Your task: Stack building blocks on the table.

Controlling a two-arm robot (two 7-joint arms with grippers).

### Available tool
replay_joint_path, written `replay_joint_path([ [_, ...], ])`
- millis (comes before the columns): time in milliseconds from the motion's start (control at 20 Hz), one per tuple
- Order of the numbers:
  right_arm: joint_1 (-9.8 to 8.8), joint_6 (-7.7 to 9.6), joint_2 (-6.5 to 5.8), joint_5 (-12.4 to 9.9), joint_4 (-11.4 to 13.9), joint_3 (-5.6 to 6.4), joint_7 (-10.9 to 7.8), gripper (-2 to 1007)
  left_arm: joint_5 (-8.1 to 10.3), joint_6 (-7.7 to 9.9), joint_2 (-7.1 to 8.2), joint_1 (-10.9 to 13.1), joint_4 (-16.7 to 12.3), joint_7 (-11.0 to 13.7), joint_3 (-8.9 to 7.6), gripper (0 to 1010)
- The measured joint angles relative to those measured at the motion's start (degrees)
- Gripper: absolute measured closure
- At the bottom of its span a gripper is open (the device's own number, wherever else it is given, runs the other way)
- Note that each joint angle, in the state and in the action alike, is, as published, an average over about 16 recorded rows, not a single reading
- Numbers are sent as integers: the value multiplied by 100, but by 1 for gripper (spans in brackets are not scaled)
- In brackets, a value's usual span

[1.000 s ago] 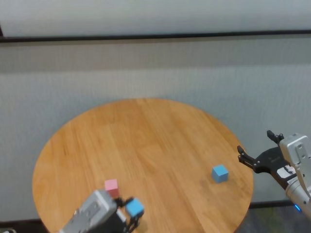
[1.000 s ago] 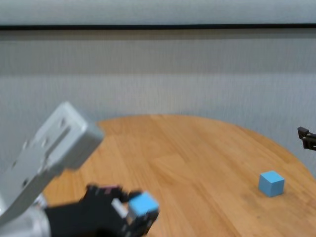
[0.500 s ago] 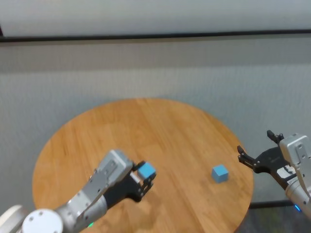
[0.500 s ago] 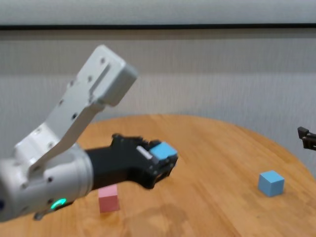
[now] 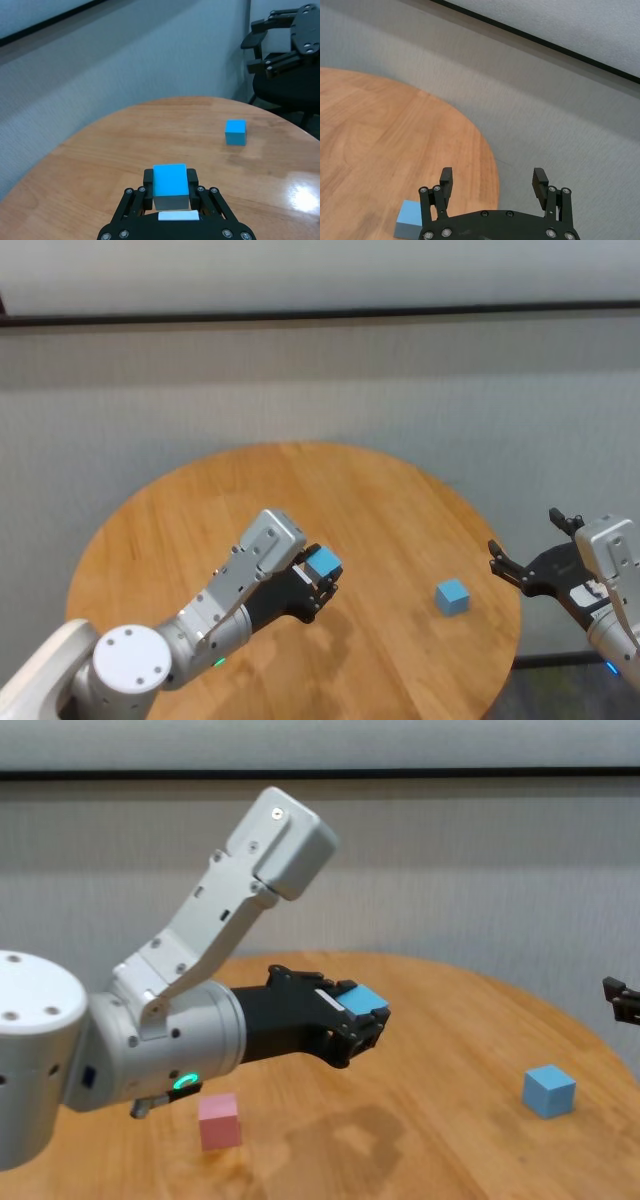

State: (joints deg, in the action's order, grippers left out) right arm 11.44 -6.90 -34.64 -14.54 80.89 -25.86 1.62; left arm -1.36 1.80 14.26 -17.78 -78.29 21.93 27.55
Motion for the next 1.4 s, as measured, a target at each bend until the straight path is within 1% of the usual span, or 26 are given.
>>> replay_joint_path([
  [150,0,0,0,0,0,0,0,0,-30,44,-96,-126,191,-9,43,602],
  [350,0,0,0,0,0,0,0,1,-35,105,-196,-237,422,2,78,602],
  [950,0,0,0,0,0,0,0,0,120,268,-398,-392,932,36,64,602],
  [1150,0,0,0,0,0,0,0,0,163,259,-470,-458,1099,4,54,602],
  [1400,0,0,0,0,0,0,0,0,168,158,-566,-558,1336,-47,55,602],
])
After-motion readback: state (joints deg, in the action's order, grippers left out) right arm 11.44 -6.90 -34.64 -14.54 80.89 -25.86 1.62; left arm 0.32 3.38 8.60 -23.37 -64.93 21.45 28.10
